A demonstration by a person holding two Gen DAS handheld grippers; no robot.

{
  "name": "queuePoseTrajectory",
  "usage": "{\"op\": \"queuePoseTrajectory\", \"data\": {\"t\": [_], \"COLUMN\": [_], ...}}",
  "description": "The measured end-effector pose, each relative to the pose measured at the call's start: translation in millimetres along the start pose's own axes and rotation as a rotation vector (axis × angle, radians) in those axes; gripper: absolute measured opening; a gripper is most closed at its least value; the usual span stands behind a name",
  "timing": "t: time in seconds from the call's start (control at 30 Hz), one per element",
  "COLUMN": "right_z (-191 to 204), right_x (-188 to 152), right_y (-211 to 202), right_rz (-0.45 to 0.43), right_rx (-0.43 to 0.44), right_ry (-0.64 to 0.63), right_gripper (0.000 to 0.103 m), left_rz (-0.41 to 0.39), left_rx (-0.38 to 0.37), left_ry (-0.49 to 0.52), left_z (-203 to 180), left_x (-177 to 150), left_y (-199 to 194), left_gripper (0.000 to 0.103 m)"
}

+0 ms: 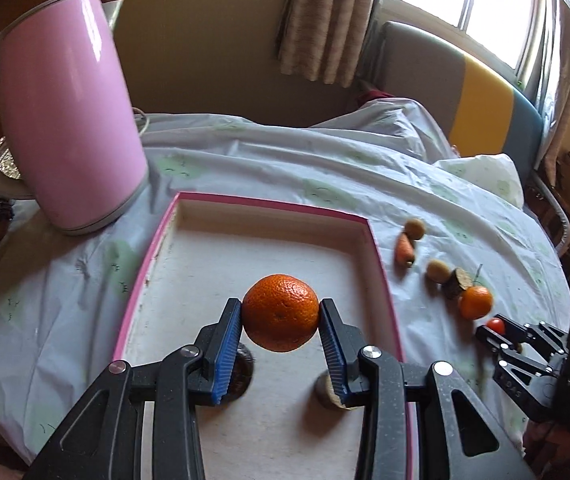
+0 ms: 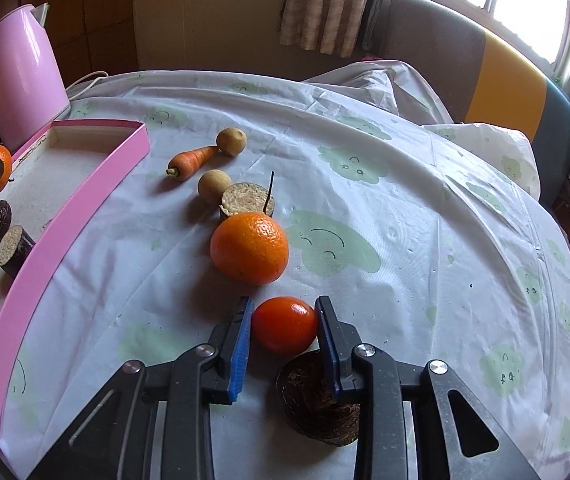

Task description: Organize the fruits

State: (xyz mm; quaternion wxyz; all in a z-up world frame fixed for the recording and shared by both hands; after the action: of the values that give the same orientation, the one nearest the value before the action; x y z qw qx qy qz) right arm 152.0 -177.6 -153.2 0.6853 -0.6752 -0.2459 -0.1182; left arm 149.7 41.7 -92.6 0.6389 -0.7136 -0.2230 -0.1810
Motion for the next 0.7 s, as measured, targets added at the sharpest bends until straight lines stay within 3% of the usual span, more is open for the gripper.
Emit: {"op": "queuePoseTrajectory", "data": {"t": [0.2, 0.3, 0.43, 0.7], "right_z": [0, 1, 1, 14], "right_x": [0, 0, 0, -1], "right_y": [0, -1, -3, -18], "right_rz": [-0.006, -0.010, -0.015, -0.042], "right_rx": [-0.017, -0.026, -0.033, 0.022], "right_ry": [0.000, 0.000, 0.008, 0.031], "right_gripper": [0.031, 0.031, 0.031, 0.030], "left_rz": [-0.002, -0.020, -0.035, -0.043], "left_rx": [-0.002, 0.008, 0.006, 0.002], "left_ry": [-0.030, -0.019, -0.023, -0.030], "left_z": [6, 5, 5, 5], "left_x": [-8, -8, -10, -22], "left_y": [-8, -17, -28, -40], "left_gripper": [0.041, 0.048, 0.049, 0.049]}}
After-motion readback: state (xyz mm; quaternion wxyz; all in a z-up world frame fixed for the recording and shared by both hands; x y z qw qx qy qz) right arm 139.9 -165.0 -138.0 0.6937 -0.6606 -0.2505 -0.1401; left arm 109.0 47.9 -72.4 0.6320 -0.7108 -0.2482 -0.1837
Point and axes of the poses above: each gripper's, at about its wrist camera, not at the fingertips, and y roughly the way its jaws point, z to its left, x to its top, the point moved 9 cm from there along y, roughly the way its jaws point, and after that the axes turned 5 degrees about z, right-handed, at the moved point
